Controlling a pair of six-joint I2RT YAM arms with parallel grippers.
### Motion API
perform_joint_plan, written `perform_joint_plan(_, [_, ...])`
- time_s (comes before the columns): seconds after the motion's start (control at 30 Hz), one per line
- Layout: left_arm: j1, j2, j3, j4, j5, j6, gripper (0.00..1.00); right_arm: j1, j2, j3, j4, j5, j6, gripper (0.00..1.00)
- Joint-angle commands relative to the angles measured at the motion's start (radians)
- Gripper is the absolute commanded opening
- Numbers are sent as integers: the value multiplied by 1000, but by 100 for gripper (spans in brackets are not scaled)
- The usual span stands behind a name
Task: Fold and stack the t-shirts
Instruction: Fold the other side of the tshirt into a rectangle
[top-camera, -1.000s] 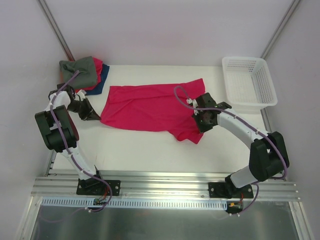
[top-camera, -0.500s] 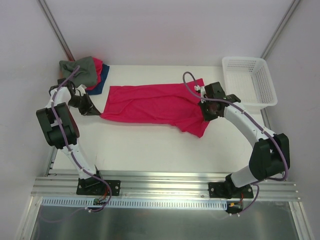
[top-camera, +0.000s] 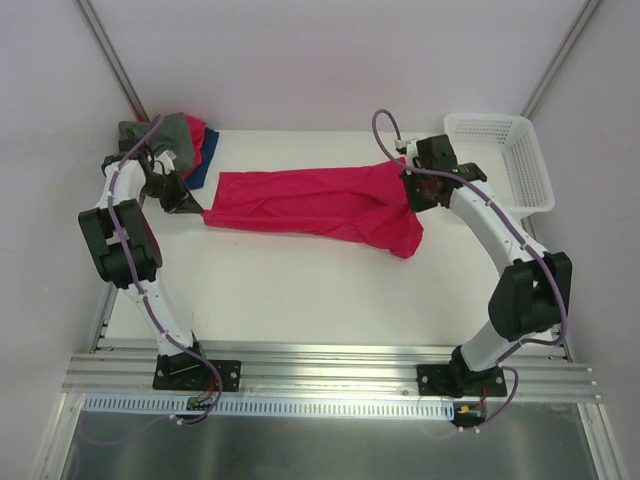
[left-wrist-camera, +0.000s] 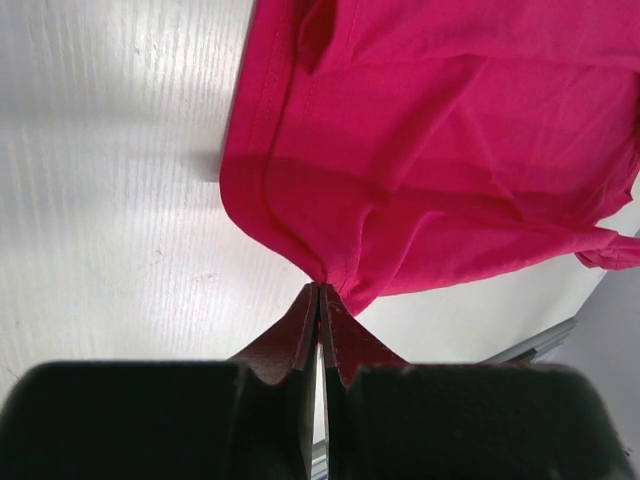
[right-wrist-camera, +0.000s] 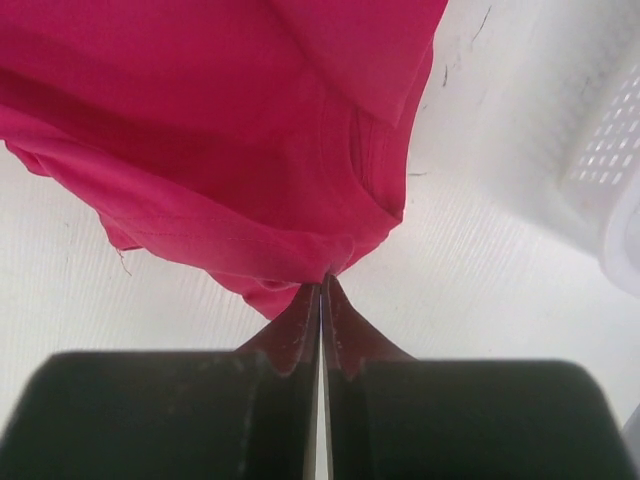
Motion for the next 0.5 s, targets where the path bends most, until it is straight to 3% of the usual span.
perform_joint_plan(0.0, [-7, 8, 70, -18, 1, 5, 0, -6, 40, 85, 10, 17, -30, 1])
perform_joint_plan(0.47, [-62, 143, 242, -18, -35, 33, 0, -23, 208, 226, 37, 38, -52, 1])
